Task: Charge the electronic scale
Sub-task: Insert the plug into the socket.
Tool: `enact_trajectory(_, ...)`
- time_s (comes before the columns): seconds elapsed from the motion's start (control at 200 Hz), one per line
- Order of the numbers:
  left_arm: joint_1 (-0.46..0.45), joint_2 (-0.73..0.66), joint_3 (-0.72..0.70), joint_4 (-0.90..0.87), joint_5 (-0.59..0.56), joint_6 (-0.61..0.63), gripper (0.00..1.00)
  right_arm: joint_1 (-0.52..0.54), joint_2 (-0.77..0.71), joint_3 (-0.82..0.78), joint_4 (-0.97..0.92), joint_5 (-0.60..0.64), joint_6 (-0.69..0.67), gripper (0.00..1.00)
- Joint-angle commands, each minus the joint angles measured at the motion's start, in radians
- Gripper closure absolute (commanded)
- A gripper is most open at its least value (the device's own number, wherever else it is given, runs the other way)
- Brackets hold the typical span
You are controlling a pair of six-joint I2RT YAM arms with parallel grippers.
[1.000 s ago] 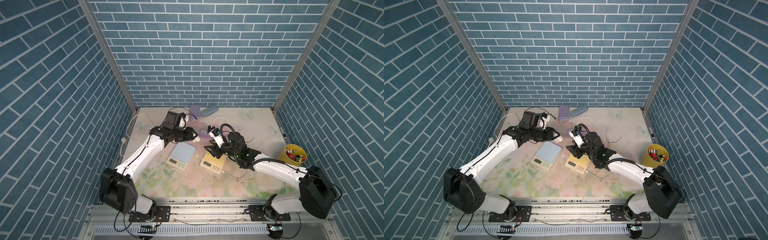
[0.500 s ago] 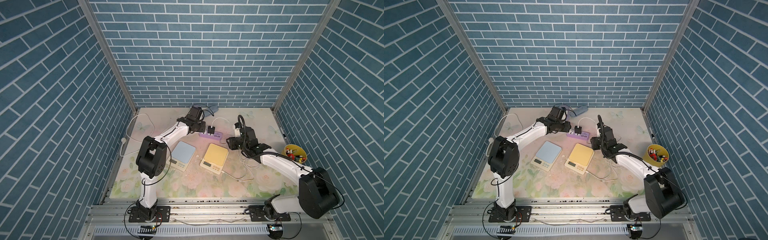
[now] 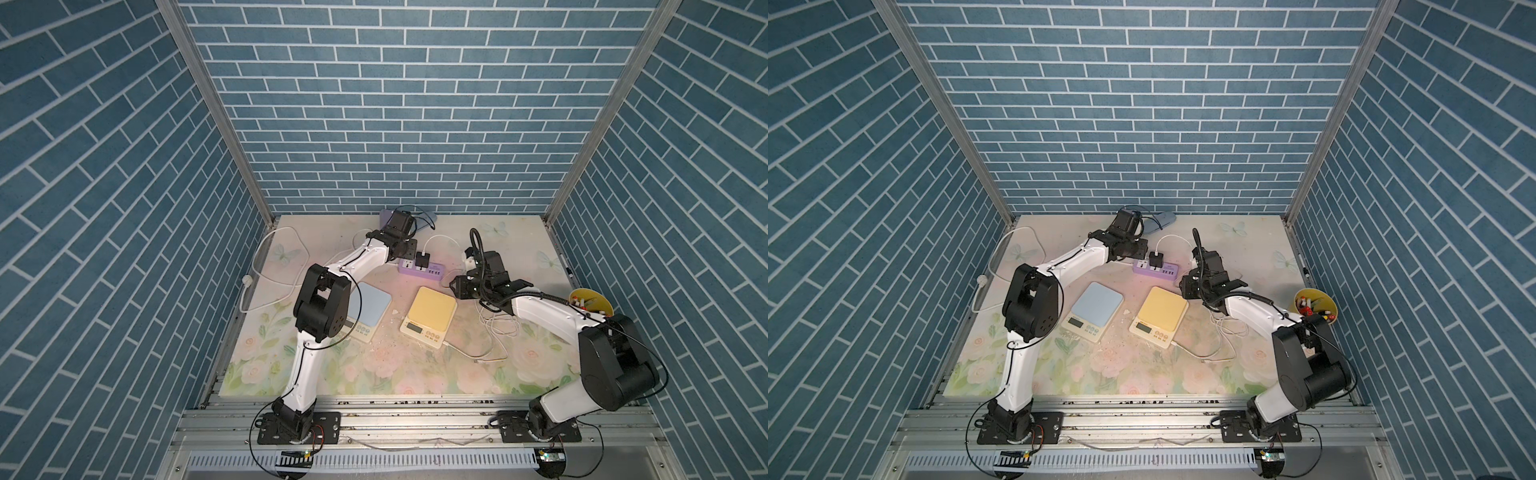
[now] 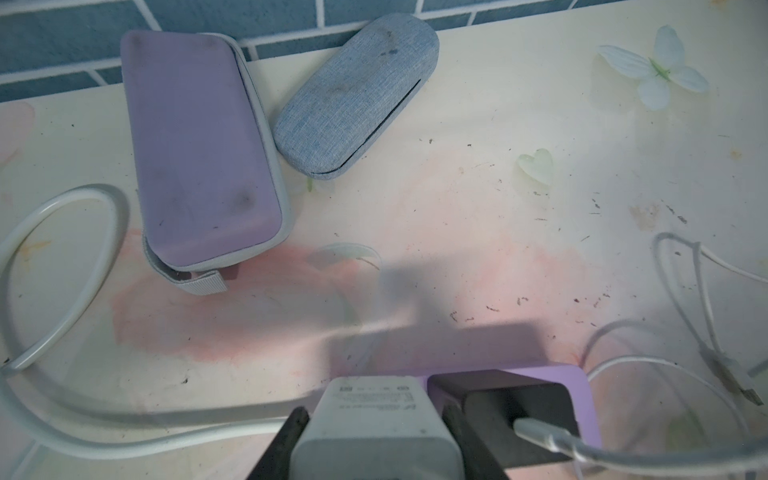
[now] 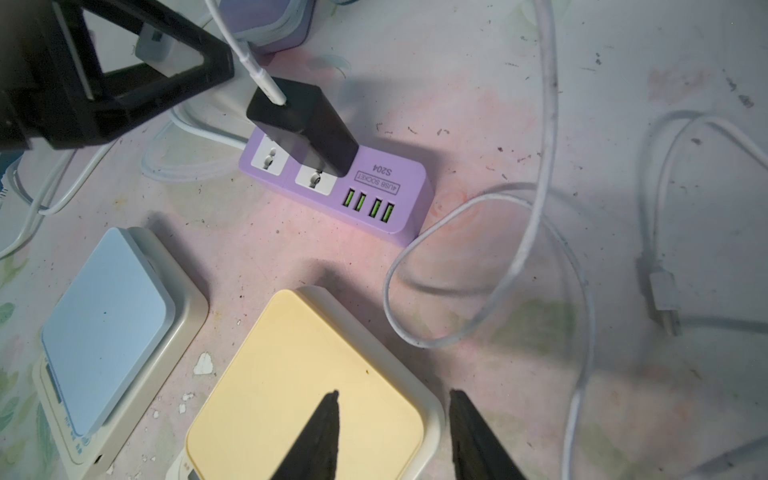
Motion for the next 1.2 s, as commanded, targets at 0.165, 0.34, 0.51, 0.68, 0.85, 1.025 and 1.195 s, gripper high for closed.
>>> enact_trajectory(0.165, -0.04, 0.015, 0.004, -0.046, -0.058, -0.04, 0.96, -0.018, -0.059, 0.019, -0.086, -0.014, 0.008, 0.55)
enact_trajectory(0.34, -0.039, 0.043, 0.014, -0.05, -0.069, -0.06, 0.96, -0.021, -0.114, -0.047, -0.066, 0.005, 0.023, 0.55)
enact_trajectory(0.51, -0.038, 0.063, 0.013, -0.053, -0.093, -0.065, 0.96, -0.021, -0.145, -0.101, -0.054, 0.015, 0.05, 0.55)
enact_trajectory(0.68, -0.039, 0.064, -0.02, -0.004, -0.086, -0.062, 0.96, -0.021, -0.161, -0.123, -0.053, 0.012, 0.066, 0.55)
enact_trajectory(0.85, -0.066, 0.063, -0.079, 0.006, -0.126, -0.085, 0.97, -0.022, -0.178, -0.11, -0.087, 0.032, 0.067, 0.55)
enact_trajectory(1.025, -0.081, 0.049, -0.172, 0.025, -0.155, -0.131, 0.88, -0.023, -0.219, -0.096, -0.163, 0.114, 0.094, 0.52)
enact_trajectory(1.195, -0.079, -0.004, -0.163, 0.017, -0.162, -0.1, 0.54, -0.038, -0.282, -0.087, -0.291, 0.24, 0.168, 0.49)
